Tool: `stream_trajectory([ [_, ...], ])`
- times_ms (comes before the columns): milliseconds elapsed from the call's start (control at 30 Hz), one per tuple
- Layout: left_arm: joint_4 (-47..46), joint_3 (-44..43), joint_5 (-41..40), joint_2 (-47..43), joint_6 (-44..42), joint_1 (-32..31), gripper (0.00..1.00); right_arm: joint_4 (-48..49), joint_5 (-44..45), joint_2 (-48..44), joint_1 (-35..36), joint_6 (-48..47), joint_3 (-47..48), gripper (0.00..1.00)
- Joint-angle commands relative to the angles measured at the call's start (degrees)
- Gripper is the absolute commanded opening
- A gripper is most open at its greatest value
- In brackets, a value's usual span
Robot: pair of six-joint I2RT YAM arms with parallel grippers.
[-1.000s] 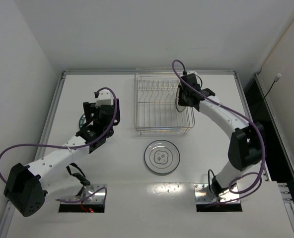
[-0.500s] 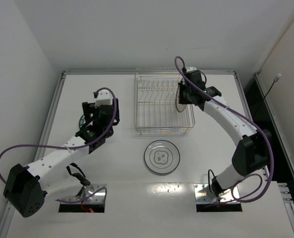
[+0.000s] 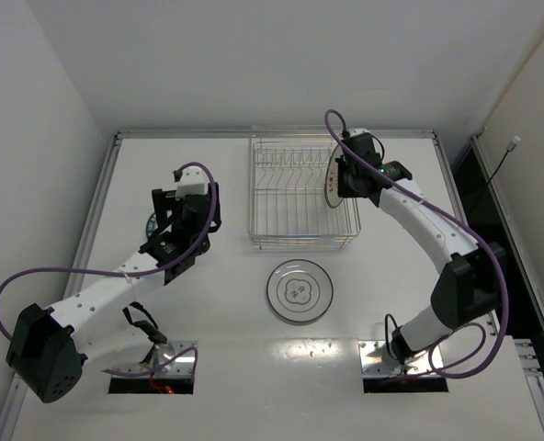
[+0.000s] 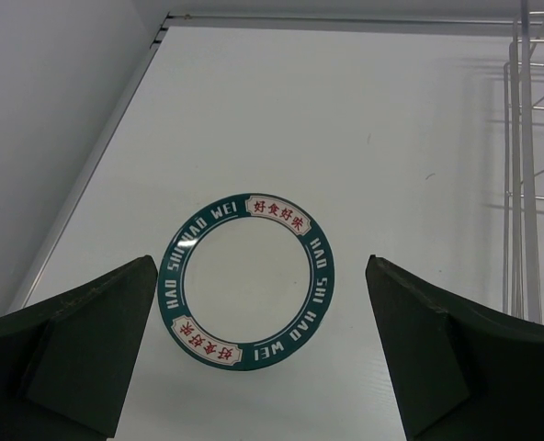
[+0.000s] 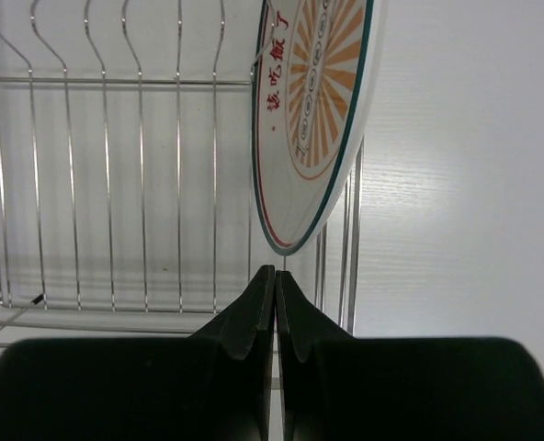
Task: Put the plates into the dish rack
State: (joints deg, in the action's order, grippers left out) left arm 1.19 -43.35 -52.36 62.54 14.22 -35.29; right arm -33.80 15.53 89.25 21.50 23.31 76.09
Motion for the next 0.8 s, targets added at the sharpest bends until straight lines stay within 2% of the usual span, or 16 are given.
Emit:
stream_trajectory([
  [0,-1.5,-2.3,-1.1,-1.8,-0.1,-0.4,0.97,-1.3,3.5,1.5,0.1,-0.1,3.5,0.0],
  [433,-1.5,-2.3,-1.1,-1.8,-0.1,-0.4,0.97,-4.0,6.4,10.0,-0.4,-0.6,12.0,0.0],
  [667,-2.0,-2.3,-0.6,-1.2,-0.1,-0.4,0.97,-0.6,3.7,6.3,0.3,-3.2,12.4,0.0],
  [767,-2.0,-2.3,-0.6,-1.2,-0.1,-0.4,0.97,-1.7,0.8,2.8,0.8,-4.5,12.4,0.04],
])
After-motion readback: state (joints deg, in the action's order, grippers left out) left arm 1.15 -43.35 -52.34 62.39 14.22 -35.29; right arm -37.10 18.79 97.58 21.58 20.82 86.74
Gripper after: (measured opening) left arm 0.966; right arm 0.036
